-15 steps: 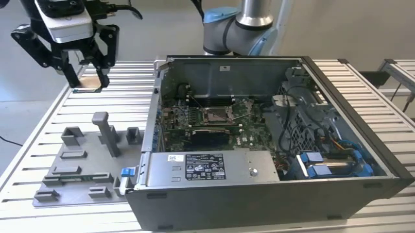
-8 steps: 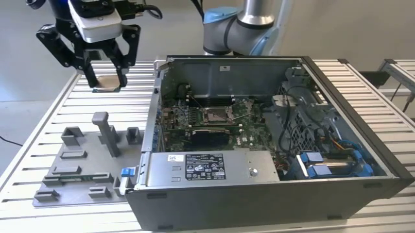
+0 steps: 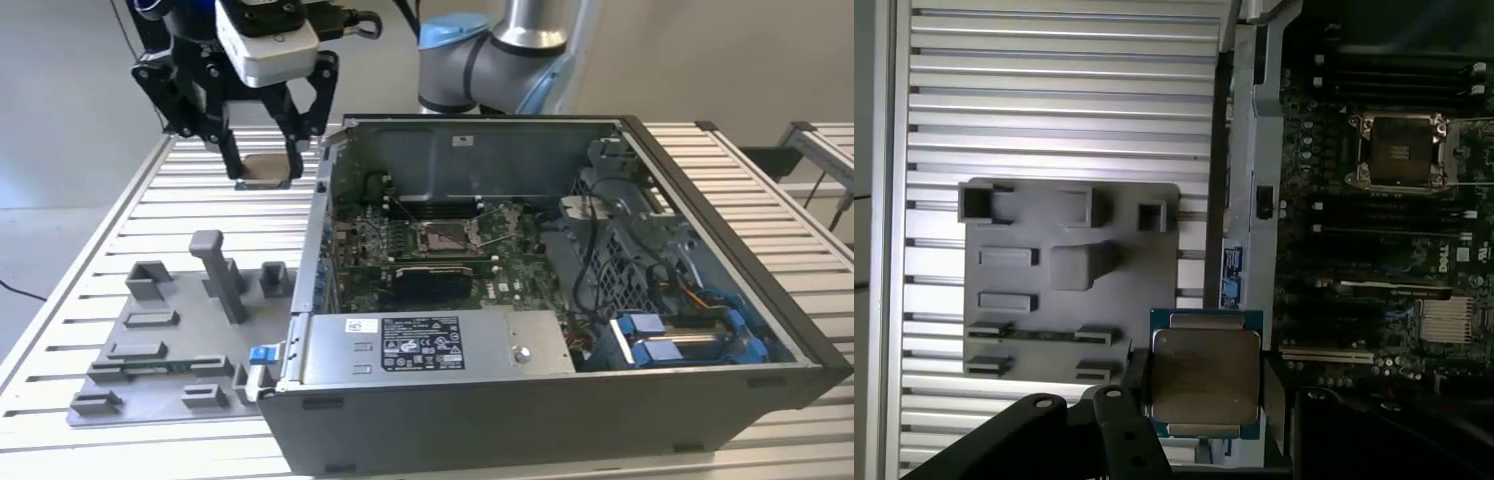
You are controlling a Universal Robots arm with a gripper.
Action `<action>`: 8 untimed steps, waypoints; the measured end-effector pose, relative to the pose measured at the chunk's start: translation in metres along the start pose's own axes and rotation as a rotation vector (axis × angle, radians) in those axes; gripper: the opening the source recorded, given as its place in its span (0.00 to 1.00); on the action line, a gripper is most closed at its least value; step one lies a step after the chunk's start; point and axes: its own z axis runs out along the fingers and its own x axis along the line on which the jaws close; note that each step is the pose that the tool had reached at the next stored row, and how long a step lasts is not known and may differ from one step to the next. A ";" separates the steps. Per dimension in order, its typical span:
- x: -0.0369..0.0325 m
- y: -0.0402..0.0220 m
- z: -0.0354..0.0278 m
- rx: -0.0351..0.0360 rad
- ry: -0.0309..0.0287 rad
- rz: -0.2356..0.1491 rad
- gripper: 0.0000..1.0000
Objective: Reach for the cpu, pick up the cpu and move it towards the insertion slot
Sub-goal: 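Pick up the cpu and move it towards the insertion slot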
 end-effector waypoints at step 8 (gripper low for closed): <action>-0.0360 -0.0008 -0.0004 -0.0001 0.0049 0.000 0.00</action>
